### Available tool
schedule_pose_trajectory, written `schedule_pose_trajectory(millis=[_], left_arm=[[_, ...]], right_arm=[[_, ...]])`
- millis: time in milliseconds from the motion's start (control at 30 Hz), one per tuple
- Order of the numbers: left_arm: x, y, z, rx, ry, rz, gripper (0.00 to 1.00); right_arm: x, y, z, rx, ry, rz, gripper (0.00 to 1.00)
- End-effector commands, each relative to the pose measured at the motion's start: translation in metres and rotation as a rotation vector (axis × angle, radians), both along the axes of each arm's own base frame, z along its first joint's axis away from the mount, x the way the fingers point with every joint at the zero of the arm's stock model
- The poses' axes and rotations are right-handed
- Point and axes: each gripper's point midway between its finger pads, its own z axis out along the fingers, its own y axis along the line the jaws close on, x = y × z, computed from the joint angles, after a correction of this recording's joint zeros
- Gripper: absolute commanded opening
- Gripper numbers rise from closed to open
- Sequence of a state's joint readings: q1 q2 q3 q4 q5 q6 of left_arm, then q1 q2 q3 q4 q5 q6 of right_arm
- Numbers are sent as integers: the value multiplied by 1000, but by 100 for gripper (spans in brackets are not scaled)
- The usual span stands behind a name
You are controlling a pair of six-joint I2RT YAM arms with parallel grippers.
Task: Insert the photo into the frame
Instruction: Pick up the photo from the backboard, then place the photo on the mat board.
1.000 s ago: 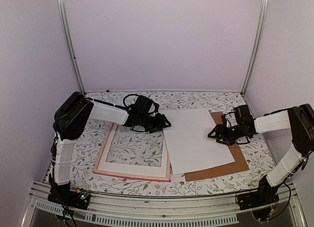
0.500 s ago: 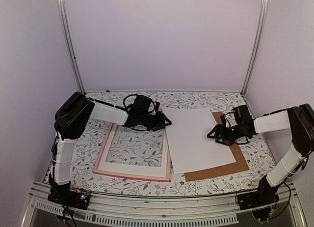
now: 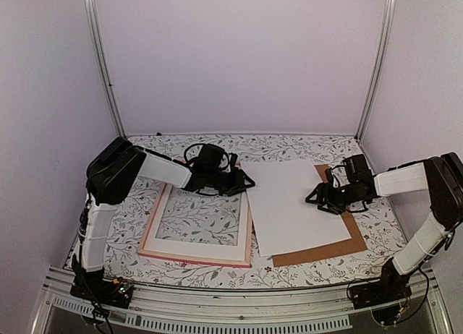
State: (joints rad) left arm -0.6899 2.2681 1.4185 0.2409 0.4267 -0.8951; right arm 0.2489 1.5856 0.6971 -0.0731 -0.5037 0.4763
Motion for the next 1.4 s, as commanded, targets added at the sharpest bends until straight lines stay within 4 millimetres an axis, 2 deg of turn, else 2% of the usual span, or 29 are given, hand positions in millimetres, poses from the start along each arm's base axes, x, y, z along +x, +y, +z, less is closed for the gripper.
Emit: schedule_pose_trajectory(millis=[0,200,400,533,667,767,967,1067,1167,1367], left_arm=[[0,-11,6,-40,-26,-22,40],[-2,-21,6,-51,-39,-38,31],[2,-25,11,-56,-59,-42,15],[3,-26,17,-58,-79,-51,1],[0,-22,31,-69,-92,-75,0],[-5,-15,46,-73,-79,-124,0],[-17,24,80,-54,-66,-204,0],[-29,46,87,-28,-28,-247,0],[-31,72,95,28,-29,-248,0],[-29,131,100,168,-37,-235,0]], right_arm=[[-2,2,-5,-1,7,7,69],[-3,2,-5,-3,8,7,69],[-4,1,-6,-6,11,8,69],[-3,1,-4,-7,9,6,69],[-2,-1,5,-23,1,8,69],[3,-2,23,-37,-29,11,70],[14,-5,77,-62,-138,16,71],[18,-6,92,-72,-168,16,71],[19,-9,92,-92,-169,15,71],[19,-12,78,-130,-146,17,71]])
